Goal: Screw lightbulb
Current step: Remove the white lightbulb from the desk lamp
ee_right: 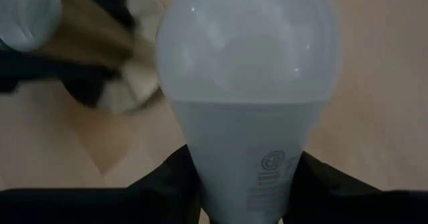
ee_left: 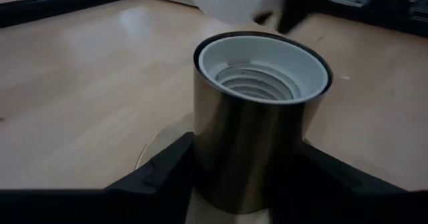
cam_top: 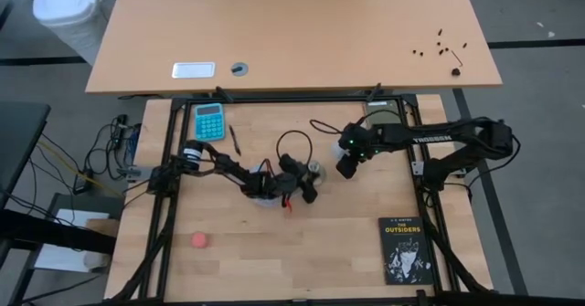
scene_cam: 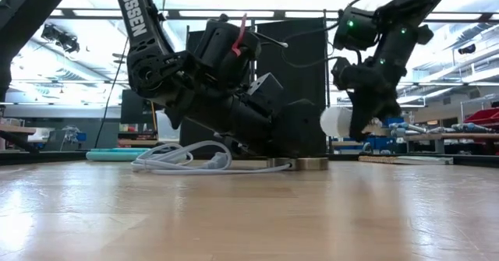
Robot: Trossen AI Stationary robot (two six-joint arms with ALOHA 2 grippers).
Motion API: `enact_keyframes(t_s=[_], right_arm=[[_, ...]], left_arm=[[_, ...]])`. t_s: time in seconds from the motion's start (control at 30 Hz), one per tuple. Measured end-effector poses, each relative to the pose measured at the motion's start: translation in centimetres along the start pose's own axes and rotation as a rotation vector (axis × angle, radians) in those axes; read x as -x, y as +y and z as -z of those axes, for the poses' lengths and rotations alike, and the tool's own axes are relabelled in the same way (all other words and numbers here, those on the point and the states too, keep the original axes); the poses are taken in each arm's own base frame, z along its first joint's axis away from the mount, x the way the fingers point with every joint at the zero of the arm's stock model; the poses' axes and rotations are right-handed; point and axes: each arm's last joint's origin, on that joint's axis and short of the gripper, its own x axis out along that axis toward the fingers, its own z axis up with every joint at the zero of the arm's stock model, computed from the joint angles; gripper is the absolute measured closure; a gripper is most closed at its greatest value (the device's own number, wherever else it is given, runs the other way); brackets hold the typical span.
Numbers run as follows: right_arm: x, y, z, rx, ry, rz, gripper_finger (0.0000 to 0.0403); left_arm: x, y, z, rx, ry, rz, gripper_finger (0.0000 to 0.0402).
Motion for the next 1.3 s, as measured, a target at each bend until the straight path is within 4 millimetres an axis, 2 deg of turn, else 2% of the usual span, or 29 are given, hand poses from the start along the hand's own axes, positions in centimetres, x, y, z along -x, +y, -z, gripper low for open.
enact_keyframes(t_s=[0.33,0.47,0.63,0.77,1.0,1.17,1.3], right_arm=[[-2.0,-0.7,1.5,-0.081,0.213,0.075,0.0243],[-2.8,-0.6,1.7,-0.072,0.275,0.026,0.0241],[-3.4,-0.5,1.8,-0.049,0.318,-0.007,0.0208],[-3.4,-0.7,1.6,-0.065,0.319,-0.026,0.0167],[-2.8,-1.5,1.4,-0.097,0.313,-0.059,0.0115],[-2.4,-1.7,1.4,-0.089,0.31,-0.064,0.0106],[-1.6,-1.6,1.2,-0.081,0.276,-0.078,0.0112]], left_arm=[[-0.4,0.8,0.0,-0.049,0.035,-0.043,0.0188],[-0.4,0.8,0.0,-0.044,0.034,-0.042,0.0188],[-0.4,0.8,0.0,-0.022,0.037,-0.038,0.0188],[-0.4,0.8,0.0,-0.019,0.043,-0.018,0.018],[0.1,0.7,-0.9,-0.025,0.069,-0.005,0.0139],[1.1,0.8,-2.1,-0.065,0.155,0.002,0.0133],[2.0,0.7,-3.7,-0.063,0.159,0.02,0.0133]])
